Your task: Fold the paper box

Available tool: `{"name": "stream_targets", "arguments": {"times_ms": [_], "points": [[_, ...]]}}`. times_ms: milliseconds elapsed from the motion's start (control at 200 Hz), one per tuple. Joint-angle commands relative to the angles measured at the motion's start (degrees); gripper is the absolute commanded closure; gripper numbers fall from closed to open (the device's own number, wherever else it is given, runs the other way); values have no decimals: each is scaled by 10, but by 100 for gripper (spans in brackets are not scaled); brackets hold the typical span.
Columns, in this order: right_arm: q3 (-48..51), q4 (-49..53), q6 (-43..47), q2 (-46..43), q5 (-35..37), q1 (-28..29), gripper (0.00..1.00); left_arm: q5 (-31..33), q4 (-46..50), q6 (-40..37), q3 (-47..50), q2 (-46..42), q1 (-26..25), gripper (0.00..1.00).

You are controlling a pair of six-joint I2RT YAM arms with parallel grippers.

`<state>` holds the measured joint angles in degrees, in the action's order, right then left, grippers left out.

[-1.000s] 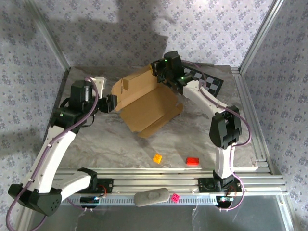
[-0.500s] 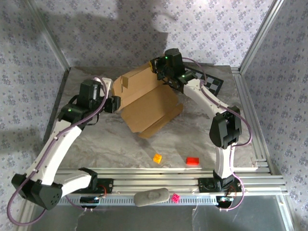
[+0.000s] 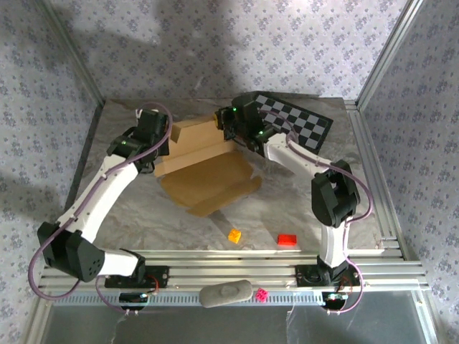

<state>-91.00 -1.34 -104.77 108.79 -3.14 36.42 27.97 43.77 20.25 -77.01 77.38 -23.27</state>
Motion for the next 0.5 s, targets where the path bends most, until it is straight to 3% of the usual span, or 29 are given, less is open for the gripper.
{"name": "stream_targets", "arguments": {"times_ms": [0, 80, 180, 235, 310, 495], "points": [[19, -31, -50, -37, 30, 16, 100, 48, -12, 43, -30, 6, -2, 100], [19, -27, -40, -39, 24, 18, 99, 61, -24, 30, -26, 10, -2, 100], [7, 4, 41, -44, -7, 7, 72, 61, -61, -10, -7, -1, -2, 100], [-1, -3, 152, -47, -31, -4, 56, 51, -109, -55, 19, -22, -1, 100], [-22, 33, 343, -65, -68, -19, 44, 28, -177, -124, 59, -56, -1, 100], [55, 47, 806, -193, -33, -23, 35, -52, -235, -211, 93, -96, 37, 100]]}}
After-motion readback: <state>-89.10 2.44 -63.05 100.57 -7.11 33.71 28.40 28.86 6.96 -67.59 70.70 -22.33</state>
